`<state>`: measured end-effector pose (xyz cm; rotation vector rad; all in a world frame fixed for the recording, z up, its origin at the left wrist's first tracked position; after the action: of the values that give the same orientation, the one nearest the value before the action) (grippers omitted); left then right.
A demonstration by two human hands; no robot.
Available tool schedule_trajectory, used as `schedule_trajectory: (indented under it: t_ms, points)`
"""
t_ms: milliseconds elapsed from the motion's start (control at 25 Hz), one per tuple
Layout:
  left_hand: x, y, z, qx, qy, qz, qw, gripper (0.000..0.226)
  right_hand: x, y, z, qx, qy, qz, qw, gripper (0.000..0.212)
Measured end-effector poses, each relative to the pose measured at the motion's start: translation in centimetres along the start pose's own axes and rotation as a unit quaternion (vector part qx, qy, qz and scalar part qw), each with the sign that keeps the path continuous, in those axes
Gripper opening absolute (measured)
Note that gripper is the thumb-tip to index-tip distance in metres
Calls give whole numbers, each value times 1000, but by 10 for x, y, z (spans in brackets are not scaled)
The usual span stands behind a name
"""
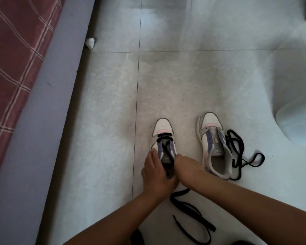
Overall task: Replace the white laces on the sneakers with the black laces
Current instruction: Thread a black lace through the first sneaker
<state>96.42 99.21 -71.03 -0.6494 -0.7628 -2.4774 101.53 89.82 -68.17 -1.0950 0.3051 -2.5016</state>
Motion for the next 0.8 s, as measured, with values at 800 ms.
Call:
schedule_trajectory:
  t_ms: [800]
  points:
    - [-5,20,-5,-18,-34,41,998,92,-24,31,70,-90,255,56,961,27]
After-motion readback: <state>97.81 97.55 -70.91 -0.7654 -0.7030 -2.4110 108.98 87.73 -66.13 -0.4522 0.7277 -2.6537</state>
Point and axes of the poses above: each hand's wrist, its own x-axis away from the middle knuckle, its own z-axis out of the back of the hand, y = z × x, the point moved 3 cm from there along -x, towards the middle knuckle, and after that the axes turned 13 degrees about z, right-handed, at the moved point
